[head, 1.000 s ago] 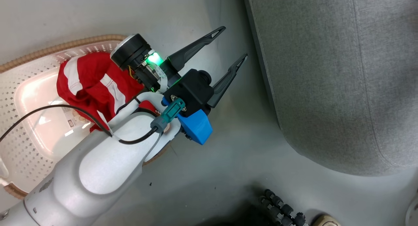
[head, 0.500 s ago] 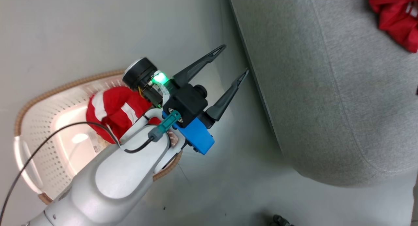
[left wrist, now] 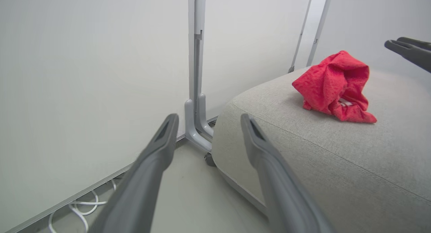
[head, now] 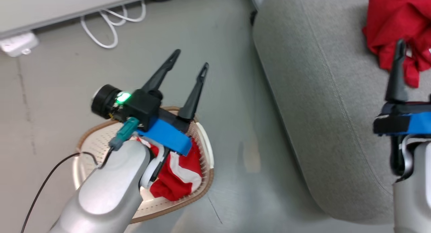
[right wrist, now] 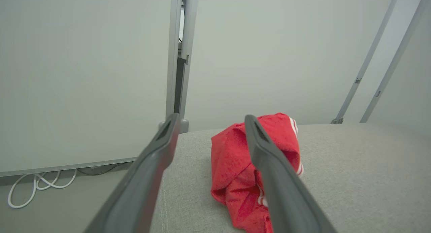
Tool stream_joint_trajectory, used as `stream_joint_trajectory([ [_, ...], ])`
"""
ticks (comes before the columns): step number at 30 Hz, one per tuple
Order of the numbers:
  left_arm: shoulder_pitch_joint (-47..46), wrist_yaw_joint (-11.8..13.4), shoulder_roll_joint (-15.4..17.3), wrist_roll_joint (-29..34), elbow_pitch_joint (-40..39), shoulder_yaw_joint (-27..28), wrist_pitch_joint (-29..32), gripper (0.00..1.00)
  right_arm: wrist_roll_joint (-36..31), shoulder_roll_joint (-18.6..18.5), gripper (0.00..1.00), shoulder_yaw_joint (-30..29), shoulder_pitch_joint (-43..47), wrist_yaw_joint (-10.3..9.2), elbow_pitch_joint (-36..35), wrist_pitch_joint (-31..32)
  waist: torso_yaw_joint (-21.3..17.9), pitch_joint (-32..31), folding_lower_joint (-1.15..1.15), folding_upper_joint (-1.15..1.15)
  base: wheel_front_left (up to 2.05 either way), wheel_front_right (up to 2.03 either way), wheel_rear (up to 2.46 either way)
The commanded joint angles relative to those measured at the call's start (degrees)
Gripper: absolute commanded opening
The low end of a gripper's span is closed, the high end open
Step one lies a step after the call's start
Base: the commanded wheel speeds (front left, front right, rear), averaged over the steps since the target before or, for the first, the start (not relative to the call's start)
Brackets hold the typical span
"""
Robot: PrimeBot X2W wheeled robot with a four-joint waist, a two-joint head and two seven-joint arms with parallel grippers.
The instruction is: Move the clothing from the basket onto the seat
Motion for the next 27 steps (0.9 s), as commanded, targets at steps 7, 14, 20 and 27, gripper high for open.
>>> stream_joint_trajectory([
  [7,7.42,0.26,-0.71,2.22,-3.15,8.61,-0.2,1.0,0.81,0.65,1.0,5.95,3.91,-0.06,-1.68,-0.05,7.18,-6.76,0.01,0.0,0.0,0.0,0.0],
  [14,14.06,-1.5,-2.95,4.78,-3.81,15.45,-0.21,1.0,1.91,1.26,1.0,8.85,7.27,-0.06,-1.88,-0.05,11.09,-11.1,0.01,0.0,0.0,0.0,0.0],
  [20,20.04,-2.94,-4.83,7.08,-3.88,20.8,-0.22,1.0,3.12,2.24,1.0,10.2,11.11,-0.06,-2.15,-0.05,13.13,-14.69,0.01,0.0,0.0,0.0,0.0],
  [27,25.0,-4.57,-6.66,9.18,-3.99,25.19,-0.22,1.0,3.89,3.3,1.0,10.48,15.67,-0.06,-1.41,-0.05,14.58,-17.88,0.01,0.0,0.0,0.0,0.0],
])
